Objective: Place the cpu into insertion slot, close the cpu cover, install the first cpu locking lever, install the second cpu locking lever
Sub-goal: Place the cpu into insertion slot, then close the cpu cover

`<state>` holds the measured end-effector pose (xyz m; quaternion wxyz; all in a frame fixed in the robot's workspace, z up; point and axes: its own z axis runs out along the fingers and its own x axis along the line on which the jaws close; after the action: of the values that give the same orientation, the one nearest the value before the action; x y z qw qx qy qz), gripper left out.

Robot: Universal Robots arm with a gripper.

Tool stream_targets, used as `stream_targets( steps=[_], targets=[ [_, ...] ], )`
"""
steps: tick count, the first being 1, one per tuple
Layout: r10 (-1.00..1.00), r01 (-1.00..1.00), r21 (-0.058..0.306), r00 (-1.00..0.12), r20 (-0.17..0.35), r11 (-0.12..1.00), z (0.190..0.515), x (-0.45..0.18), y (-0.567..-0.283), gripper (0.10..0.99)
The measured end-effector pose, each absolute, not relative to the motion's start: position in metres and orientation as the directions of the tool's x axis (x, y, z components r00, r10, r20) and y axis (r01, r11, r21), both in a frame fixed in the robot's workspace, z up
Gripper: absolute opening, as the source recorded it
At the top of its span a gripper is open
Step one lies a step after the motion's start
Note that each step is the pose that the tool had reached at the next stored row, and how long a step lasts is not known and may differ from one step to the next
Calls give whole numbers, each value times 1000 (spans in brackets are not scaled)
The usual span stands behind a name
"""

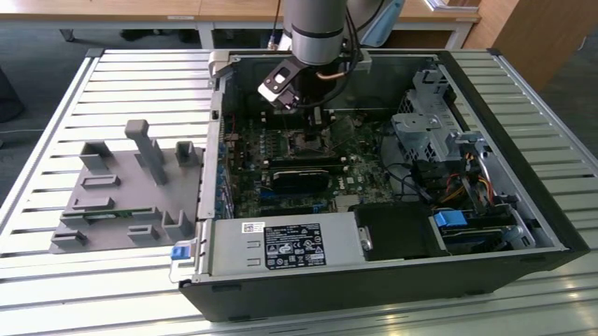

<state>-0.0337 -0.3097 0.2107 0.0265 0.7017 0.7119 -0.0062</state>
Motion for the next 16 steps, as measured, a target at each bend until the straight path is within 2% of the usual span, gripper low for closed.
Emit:
stream_targets(
  steps=[1,2,3,4,16],
  targets=[
    [999,999,28,-14,-47,15,211,-34,-310,243],
    [999,999,28,-14,-47,15,212,-34,-310,184],
    [999,999,28,-14,-47,15,212,-34,-310,184],
    [999,999,28,-14,-47,15,213,-34,-310,122],
    [999,999,28,-14,-48,15,219,-34,-310,122]
  ],
)
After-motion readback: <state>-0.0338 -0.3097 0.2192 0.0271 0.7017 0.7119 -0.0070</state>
